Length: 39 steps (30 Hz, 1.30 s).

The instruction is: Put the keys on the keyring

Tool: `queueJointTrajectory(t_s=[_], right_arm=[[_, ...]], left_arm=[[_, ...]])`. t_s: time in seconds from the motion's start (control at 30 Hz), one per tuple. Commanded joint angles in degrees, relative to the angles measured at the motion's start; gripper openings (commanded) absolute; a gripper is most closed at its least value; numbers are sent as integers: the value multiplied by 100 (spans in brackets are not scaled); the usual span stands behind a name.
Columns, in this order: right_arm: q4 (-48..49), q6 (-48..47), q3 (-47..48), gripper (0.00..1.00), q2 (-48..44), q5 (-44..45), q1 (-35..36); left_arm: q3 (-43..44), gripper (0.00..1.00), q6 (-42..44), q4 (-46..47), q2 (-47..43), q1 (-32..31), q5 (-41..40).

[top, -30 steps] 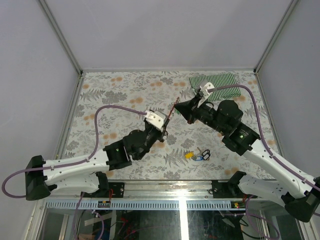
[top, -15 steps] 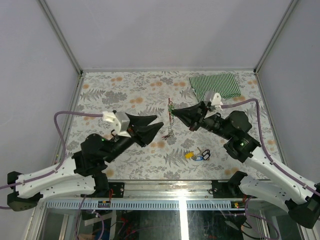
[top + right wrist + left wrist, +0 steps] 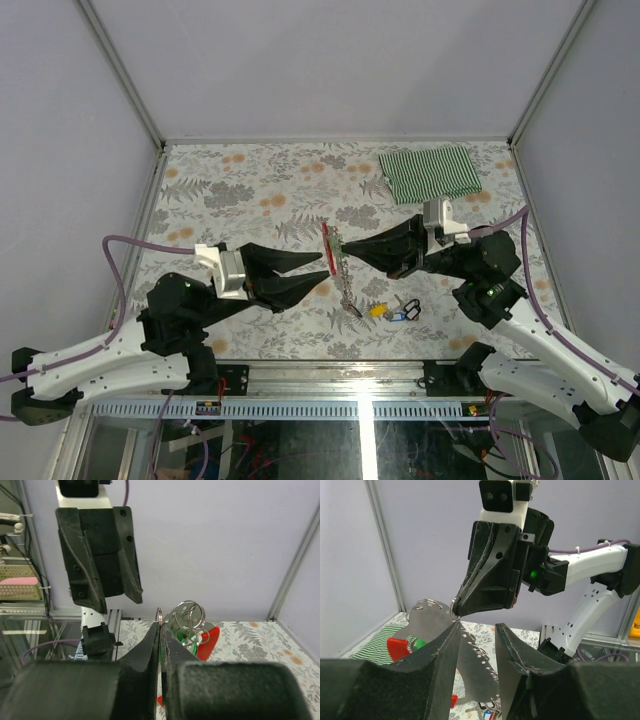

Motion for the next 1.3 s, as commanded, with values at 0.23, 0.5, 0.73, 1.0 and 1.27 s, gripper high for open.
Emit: queueJointTrajectory(t_s=[0.23,0.5,0.73,1.0,1.27], right_arm=[[712,236,361,0,-109,-672,35],[664,302,448,0,-30,-941,29],[525,290,509,0,37,-1041,35],[359,219,525,0,78,-1138,36],[264,139,544,0,73,-1120,37]], left_arm=[[143,37,386,649,274,-22,213],[177,37,392,725,365,-19,227],[243,38,404,734,497,-18,324],[306,36,449,816,568,-21,419],[322,20,525,797,559,-23,757]])
